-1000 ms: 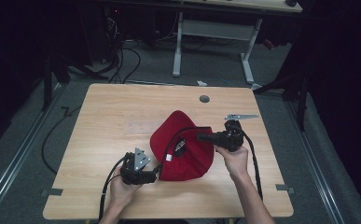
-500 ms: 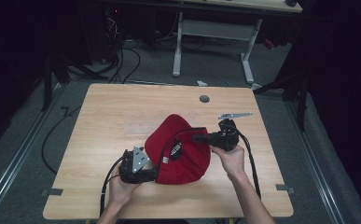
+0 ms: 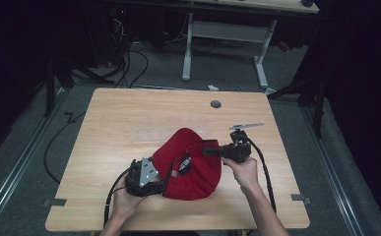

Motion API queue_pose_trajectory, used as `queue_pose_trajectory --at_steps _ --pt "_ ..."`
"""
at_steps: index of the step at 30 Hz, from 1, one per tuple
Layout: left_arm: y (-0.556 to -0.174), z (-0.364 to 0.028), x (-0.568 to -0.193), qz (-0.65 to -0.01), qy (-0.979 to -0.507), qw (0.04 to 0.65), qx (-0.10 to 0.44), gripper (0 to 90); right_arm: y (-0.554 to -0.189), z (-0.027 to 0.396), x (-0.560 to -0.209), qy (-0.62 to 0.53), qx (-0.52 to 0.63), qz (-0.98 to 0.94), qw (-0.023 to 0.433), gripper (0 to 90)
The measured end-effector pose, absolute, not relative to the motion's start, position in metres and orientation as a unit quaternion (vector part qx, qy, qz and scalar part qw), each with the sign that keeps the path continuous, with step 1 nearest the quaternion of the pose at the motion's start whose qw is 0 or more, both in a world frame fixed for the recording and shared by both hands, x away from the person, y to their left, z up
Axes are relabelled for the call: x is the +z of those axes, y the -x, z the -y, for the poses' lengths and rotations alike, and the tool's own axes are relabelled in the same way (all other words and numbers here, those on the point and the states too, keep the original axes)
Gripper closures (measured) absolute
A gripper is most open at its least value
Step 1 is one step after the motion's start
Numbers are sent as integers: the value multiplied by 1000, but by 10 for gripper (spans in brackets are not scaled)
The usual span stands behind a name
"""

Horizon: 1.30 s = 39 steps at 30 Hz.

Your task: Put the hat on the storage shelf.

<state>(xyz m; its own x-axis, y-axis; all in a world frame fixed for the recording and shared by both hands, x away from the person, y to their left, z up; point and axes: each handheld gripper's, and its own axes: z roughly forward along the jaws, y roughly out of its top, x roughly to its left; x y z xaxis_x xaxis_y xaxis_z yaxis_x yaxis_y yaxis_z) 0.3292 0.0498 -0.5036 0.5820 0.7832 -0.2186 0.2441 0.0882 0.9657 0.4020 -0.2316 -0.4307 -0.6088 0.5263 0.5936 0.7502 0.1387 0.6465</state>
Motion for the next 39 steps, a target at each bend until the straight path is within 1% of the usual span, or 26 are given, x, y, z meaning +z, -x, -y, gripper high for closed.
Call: queue_pose_trajectory --at_steps 7,9,13,20,21,22,23,26,27,31,37,39 --pt "-329 -51 -500 -395 -640 623 216 259 -400 231 -431 421 -493 753 114 849" --pt "-328 -51 -496 -395 -637 628 209 271 -399 232 -434 422 -492 752 122 849" --pt "-328 -49 -498 -392 -649 619 208 273 -400 234 -443 425 -491 749 132 848" --pt "-321 -40 -493 -373 -659 623 196 280 -401 233 -444 418 -488 751 151 849" --pt "-321 -39 -492 -371 -661 622 198 280 -401 230 -445 414 -484 756 152 848" --pt "-321 -39 -492 -370 -662 620 200 282 -400 228 -444 413 -479 761 141 848" --pt "-322 -40 -492 -368 -663 620 201 300 -399 227 -443 413 -478 763 136 848" --pt "-323 -44 -490 -371 -659 622 200 350 -399 229 -443 412 -488 756 148 847" --pt "-323 -44 -490 -374 -657 624 197 353 -399 229 -444 409 -489 756 149 847" --pt "-320 -45 -489 -363 -665 620 207 407 -399 226 -444 405 -491 756 152 844" --pt "-318 -47 -483 -357 -667 625 192 482 -397 228 -441 401 -492 759 146 836" --pt "-317 -48 -480 -353 -672 624 186 520 -396 228 -441 400 -493 759 142 830"
